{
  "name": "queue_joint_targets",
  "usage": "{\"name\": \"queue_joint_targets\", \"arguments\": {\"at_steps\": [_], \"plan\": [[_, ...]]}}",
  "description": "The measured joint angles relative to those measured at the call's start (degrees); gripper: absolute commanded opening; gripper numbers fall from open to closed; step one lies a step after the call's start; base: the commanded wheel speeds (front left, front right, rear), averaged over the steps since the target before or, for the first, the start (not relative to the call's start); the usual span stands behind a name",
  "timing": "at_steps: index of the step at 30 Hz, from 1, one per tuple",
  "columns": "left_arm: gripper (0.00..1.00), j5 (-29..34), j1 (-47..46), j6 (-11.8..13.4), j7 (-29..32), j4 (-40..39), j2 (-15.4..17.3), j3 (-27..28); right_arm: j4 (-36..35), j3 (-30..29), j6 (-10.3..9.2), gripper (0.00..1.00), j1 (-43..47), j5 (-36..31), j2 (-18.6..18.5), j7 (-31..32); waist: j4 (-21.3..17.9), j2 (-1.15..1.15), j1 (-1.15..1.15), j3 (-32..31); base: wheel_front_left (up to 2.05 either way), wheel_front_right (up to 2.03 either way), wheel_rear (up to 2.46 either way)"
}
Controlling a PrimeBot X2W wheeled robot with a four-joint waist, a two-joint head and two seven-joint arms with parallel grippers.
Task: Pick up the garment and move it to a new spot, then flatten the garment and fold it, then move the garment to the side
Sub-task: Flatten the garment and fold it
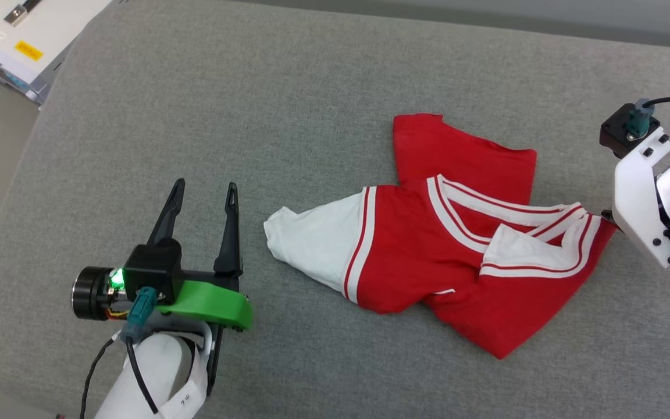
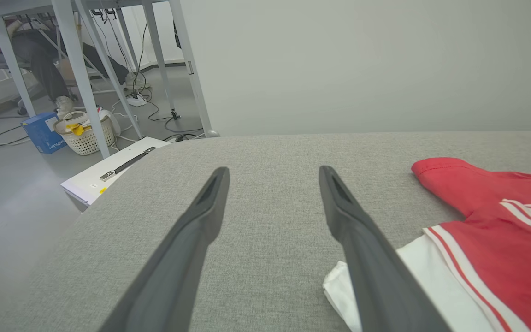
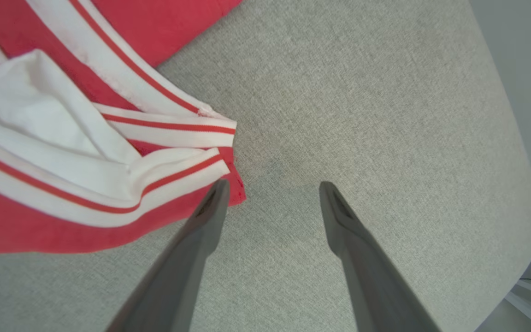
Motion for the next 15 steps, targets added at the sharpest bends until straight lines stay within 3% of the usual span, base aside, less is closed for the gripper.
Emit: {"name": "queue_joint_targets", "arguments": {"at_steps": [5,13,14,15], "plan": [[1.00,2.2,-1.6,-2.2,0.0,0.4,-2.4,2.0,4.8,4.8,-0.03,1.00,-0.8,2.7,1.9,0.5,1.1,0.00,0.00,3.4,0.00,0.00,0.00],[1.00,4.3,-1.9,-4.7,0.0,1.3,-4.6,5.4,5.2,9.5,-0.18,1.00,-2.0,5.9,-0.4,-1.9,2.3,0.00,0.00,5.2,0.00,0.00,0.00],[1.00,4.8,-1.9,-5.0,0.0,1.4,-4.8,5.8,5.1,10.2,-0.19,0.38,-2.3,5.9,-0.4,-2.9,2.2,0.00,0.00,5.1,0.00,0.00,0.00],[1.00,5.3,-1.9,-5.3,0.0,1.4,-5.0,6.2,5.2,10.8,-0.18,0.00,-2.4,6.0,-0.3,-4.1,2.0,0.00,0.00,5.0,0.00,0.00,0.00]]}}
